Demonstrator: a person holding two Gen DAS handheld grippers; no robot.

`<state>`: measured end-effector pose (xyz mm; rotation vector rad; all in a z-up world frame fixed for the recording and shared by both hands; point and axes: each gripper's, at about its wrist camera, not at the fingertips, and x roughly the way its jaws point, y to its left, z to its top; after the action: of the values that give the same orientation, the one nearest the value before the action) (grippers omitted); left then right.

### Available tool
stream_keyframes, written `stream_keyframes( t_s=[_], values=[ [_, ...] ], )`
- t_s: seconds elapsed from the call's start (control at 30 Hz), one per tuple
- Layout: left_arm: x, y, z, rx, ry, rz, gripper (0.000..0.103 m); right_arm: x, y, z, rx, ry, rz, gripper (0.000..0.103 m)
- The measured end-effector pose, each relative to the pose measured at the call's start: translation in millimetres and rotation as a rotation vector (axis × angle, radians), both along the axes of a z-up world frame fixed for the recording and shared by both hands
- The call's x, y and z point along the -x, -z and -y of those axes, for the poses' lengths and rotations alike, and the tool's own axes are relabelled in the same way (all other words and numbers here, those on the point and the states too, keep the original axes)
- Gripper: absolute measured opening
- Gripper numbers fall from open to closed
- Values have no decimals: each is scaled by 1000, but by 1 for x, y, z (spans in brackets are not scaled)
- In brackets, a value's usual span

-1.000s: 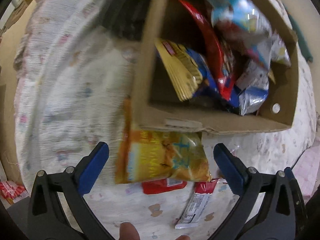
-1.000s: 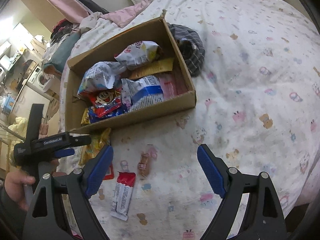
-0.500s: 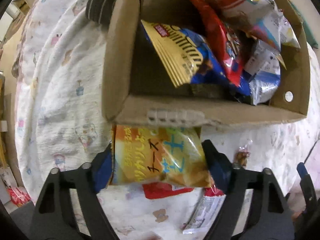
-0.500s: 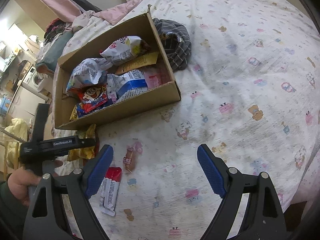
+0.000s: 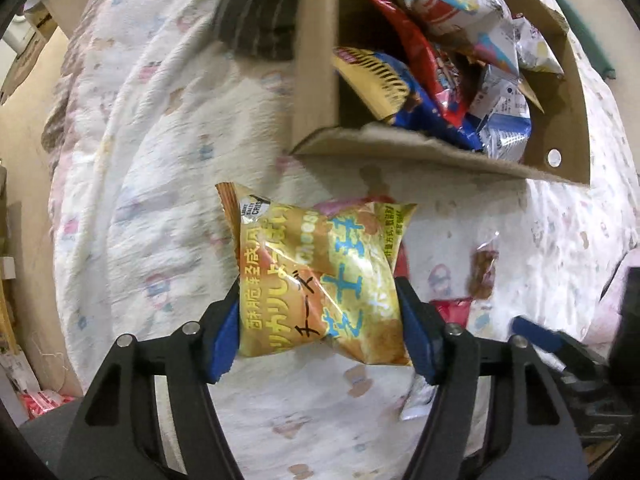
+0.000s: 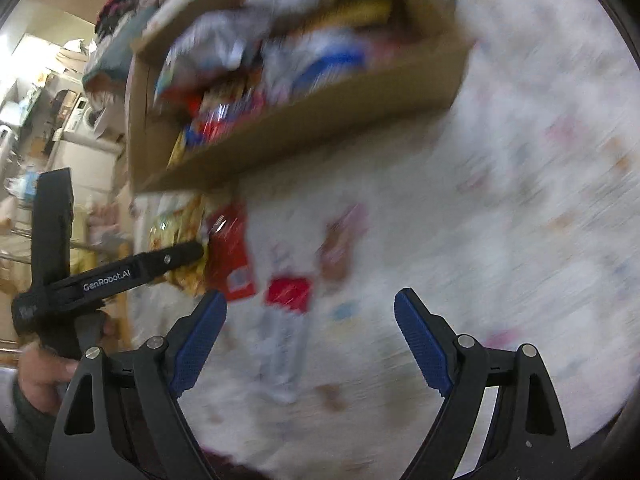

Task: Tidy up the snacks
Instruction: 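Grasp the yellow cheese snack bag with the left gripper while the right gripper grasps the white-red bar, then carry the yellow bag and white-red bar over the box and release them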

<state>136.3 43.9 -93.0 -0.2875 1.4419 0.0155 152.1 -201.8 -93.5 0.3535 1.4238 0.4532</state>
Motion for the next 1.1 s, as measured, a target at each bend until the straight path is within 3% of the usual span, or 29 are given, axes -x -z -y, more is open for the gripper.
stream_keyframes(
  t_s=[0.1, 0.27, 0.43, 0.83, 1.1],
  values=[
    [14, -3, -10, -28, 8, 16, 66, 6, 17, -32, 20, -70, -73, 80],
    [18, 0, -17, -21, -16, 22, 66, 15, 27, -66, 173, -119, -64, 66],
    [15, -4, -14, -21, -5, 48, 66, 27, 41, -81, 313, -167, -29, 57],
    [11, -3, -10, -38, 23, 48, 66, 25, 48, -59, 293, -164, -23, 36],
    [14, -28, 8, -36, 49, 117, 66, 33, 20, -44, 195, -163, -25, 36]
  ],
)
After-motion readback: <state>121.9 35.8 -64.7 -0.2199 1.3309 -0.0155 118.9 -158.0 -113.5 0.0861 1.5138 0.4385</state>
